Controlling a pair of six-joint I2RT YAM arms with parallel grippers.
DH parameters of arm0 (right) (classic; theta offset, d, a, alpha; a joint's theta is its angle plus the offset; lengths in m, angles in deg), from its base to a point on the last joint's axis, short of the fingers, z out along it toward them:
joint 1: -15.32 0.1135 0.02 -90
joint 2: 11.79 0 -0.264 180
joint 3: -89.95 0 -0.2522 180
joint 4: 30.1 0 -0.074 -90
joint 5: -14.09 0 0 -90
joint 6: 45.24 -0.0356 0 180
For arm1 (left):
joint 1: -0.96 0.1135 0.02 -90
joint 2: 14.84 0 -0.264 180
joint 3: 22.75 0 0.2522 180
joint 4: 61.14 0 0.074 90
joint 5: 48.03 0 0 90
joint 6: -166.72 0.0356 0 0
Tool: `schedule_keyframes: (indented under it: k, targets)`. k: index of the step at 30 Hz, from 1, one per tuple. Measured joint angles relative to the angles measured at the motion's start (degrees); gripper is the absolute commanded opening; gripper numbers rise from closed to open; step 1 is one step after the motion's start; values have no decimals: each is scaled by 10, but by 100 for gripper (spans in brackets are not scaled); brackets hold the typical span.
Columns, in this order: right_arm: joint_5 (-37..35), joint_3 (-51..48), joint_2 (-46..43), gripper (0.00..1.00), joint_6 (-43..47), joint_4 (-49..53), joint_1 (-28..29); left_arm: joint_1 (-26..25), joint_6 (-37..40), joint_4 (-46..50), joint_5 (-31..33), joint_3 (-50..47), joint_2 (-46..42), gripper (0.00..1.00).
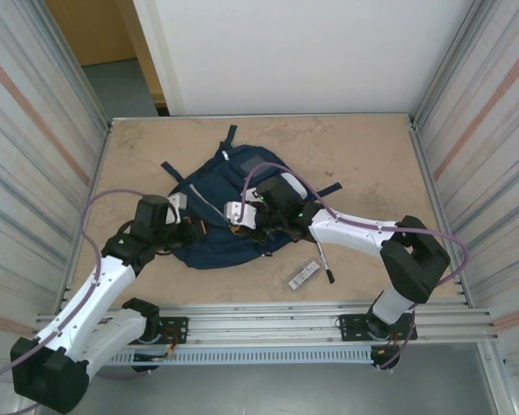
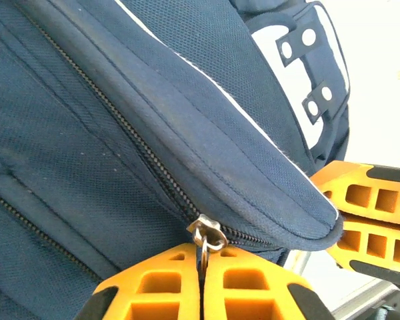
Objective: Pack books, pencil case, and school supplies into a backpack
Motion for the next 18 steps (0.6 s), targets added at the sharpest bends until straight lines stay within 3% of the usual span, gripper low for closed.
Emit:
schedule_keyframes:
  k: [5, 8, 11, 18]
  targets:
    - [6, -17, 11, 0, 4, -37, -8, 19, 11, -5, -40, -4, 20, 0]
    - [7, -17, 24, 19, 5, -44, -21, 3, 11, -9, -32, -4, 34, 0]
    - [16, -17, 34, 33, 7, -54, -45, -41, -1, -22, -5, -4, 35, 0]
    - [109, -47, 38, 43, -22, -101, -130, -195, -61, -94, 78, 0, 96, 0]
